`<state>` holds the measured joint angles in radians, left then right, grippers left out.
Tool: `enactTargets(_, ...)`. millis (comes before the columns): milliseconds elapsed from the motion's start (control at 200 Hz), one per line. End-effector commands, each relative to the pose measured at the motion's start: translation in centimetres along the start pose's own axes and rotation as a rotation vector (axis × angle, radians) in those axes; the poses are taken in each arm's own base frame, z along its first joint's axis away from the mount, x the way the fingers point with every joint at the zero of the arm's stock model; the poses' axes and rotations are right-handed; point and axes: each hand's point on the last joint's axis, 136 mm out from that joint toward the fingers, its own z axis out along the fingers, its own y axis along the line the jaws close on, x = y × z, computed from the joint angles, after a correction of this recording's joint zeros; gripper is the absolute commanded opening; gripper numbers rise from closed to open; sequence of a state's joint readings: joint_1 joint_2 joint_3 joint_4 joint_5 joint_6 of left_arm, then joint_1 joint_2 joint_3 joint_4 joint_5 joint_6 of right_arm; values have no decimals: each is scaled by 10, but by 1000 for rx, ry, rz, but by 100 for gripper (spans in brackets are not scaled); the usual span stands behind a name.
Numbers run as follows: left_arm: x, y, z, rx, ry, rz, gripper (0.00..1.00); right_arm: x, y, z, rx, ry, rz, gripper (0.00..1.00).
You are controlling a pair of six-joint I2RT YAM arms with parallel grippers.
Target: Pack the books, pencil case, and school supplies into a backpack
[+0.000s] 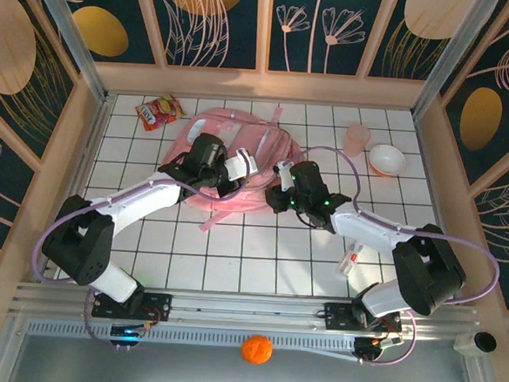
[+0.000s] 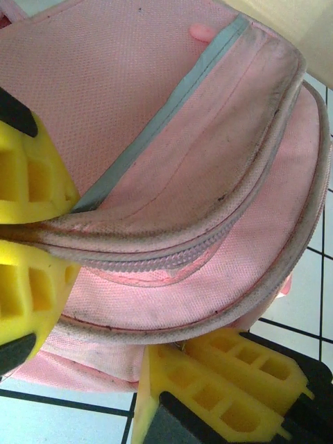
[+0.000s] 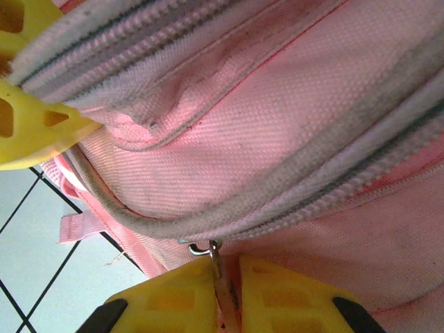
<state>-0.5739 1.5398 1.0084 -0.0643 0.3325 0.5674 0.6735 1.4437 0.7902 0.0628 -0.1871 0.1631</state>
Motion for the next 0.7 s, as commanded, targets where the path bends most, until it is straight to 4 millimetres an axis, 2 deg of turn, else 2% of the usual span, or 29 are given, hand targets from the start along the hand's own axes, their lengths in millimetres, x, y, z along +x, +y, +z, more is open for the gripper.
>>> enactTargets(0,-29,4,-11,3,-82,31,0,-25,-11,-2,49,-75,39,8)
enactTargets(115,-15,5,-8,5,-37,45,0,-30,-23,-12,76,-107,98,0)
enactTargets(300,9,12,-14,-16,36,77,0,-32,-44,-33,108,-126,152,0)
enactTargets(365,16,13,-15,-23,62,89,0,-28,-40,-32,89,-107,142,0)
enactTargets(390,20,12,-15,-24,73,94,0,-30,-50,-34,99,-107,156,0)
enactTargets(490,28,8,-13,-5,98,110,0,-29,-44,-26,55,-80,151,0)
enactTargets(601,28,4,-12,18,90,110,0,-26,-37,-14,31,-51,144,0)
enactTargets(636,27,5,-12,11,85,97,0,-21,-28,-10,20,-35,132,0)
enactTargets(691,23,11,-15,-28,71,45,14,-15,-22,-6,11,-18,137,0)
